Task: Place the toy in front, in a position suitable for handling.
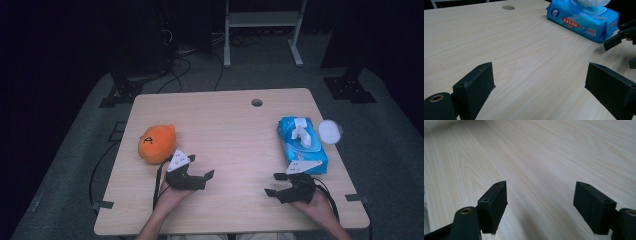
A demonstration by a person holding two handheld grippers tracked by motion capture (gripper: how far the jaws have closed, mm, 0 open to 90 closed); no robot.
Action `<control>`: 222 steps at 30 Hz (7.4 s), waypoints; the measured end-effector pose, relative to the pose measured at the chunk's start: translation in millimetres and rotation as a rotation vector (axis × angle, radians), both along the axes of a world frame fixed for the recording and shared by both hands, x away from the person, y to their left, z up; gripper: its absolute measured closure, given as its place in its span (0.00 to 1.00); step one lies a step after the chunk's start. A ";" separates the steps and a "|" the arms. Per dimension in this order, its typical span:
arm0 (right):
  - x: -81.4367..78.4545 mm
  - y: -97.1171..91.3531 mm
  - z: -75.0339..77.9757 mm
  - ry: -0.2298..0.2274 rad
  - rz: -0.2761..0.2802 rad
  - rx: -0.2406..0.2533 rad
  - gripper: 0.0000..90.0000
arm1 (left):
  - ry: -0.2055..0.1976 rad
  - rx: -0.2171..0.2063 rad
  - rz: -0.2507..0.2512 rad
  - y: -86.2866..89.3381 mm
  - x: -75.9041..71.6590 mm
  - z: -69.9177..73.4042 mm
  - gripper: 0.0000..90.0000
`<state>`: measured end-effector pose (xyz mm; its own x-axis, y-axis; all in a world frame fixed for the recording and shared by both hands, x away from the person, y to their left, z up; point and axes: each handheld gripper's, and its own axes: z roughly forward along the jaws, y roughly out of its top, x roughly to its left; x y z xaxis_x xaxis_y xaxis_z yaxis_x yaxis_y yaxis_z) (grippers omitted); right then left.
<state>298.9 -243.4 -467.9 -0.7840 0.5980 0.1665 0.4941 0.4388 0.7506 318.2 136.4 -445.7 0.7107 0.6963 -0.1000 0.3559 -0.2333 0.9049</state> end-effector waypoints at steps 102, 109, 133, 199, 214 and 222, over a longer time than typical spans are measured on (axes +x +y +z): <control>0.4 1.6 2.7 0.002 -0.008 0.030 0.29 | -0.093 -0.047 0.440 129.8 38.7 24.0 0.74; 1.0 0.9 2.3 0.005 -0.011 0.032 0.29 | -0.111 -0.086 0.369 116.6 33.7 35.8 0.74; 4.7 -8.3 3.9 -0.005 -0.037 0.033 0.29 | -0.109 -0.052 0.011 13.9 11.9 41.4 0.73; 91.8 -74.6 55.5 -0.208 -0.467 -0.018 0.52 | 0.085 -0.007 -0.233 -35.9 -18.1 3.6 0.27; 87.6 -93.2 48.2 -0.153 -0.503 0.007 0.94 | -0.002 0.063 -0.232 -45.6 -28.4 -1.3 0.30; 58.1 -88.8 76.1 -0.207 -0.403 0.055 0.95 | 0.001 0.055 -0.235 -44.6 -27.6 -2.1 0.30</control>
